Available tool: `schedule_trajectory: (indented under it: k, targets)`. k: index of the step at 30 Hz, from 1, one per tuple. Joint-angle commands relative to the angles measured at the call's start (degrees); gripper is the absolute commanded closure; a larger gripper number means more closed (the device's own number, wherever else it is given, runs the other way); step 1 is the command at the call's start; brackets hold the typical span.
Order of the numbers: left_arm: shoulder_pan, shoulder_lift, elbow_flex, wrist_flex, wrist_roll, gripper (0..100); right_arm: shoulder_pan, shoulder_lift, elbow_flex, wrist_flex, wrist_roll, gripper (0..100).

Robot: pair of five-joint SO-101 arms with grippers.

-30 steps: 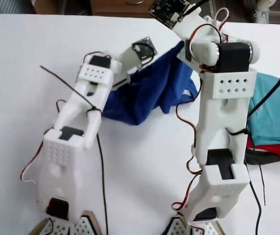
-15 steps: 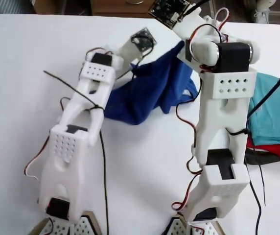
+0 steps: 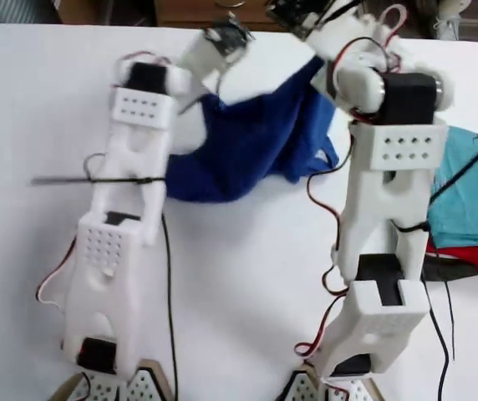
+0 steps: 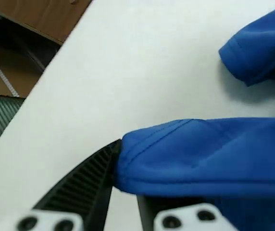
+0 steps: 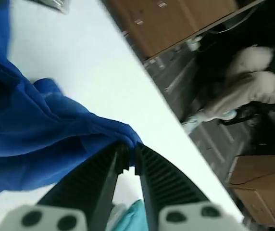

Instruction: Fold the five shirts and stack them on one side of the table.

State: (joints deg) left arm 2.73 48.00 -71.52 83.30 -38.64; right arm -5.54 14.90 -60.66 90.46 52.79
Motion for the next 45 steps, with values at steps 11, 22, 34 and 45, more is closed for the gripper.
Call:
schedule_trajectory:
  k: [11, 22, 34, 45]
  targets:
    - [-11.6, -9.32, -22.55, 18.64, 0.53, 98, -6.64, -3.82, -15.03, -5.05, -0.18, 97.9]
    - [-18.99, -23.56, -22.2, 18.73, 0.53, 98, -8.31, -4.18, -20.66, -17.54, -0.09, 97.9]
    - [-25.49, -30.51, -22.11, 18.99, 0.53, 98, -15.16, -4.18, -31.82, -17.36, 8.09, 97.9]
    - [-27.25, -30.86, -9.27, 19.08, 3.52, 98, -17.01, -8.75, -34.46, -14.55, 8.18, 97.9]
